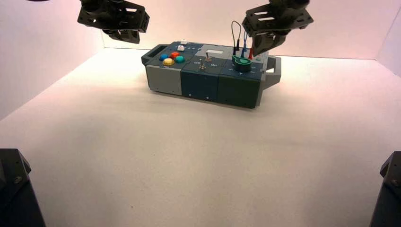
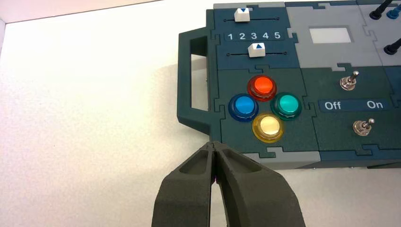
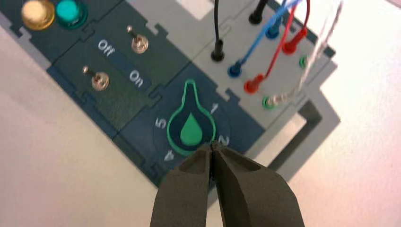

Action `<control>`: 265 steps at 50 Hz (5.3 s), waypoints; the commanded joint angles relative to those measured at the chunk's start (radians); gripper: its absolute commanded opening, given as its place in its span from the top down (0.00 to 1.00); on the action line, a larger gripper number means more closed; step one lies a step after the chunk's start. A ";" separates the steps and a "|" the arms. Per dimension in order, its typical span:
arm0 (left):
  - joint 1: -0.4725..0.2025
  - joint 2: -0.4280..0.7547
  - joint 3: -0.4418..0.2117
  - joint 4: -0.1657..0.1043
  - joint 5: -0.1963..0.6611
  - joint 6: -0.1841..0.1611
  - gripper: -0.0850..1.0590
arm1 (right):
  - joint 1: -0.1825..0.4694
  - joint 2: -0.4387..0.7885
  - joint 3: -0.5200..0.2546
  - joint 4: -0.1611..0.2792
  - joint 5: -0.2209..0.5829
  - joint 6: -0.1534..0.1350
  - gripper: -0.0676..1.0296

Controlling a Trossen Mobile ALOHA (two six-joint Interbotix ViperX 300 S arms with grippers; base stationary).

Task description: Turn the knob to position 3.

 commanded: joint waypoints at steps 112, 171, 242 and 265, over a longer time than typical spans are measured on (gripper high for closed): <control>0.002 -0.026 -0.011 0.002 -0.005 0.005 0.95 | 0.060 0.170 -0.186 0.031 0.057 -0.018 0.96; 0.002 -0.028 -0.011 0.003 -0.005 0.005 0.95 | 0.115 0.144 -0.160 0.048 0.054 -0.014 0.96; 0.002 -0.028 -0.011 0.002 -0.005 0.005 0.95 | 0.115 0.071 -0.075 0.066 0.054 -0.005 0.96; 0.002 -0.028 -0.011 0.002 -0.005 0.005 0.95 | 0.115 0.067 -0.066 0.067 0.052 -0.005 0.96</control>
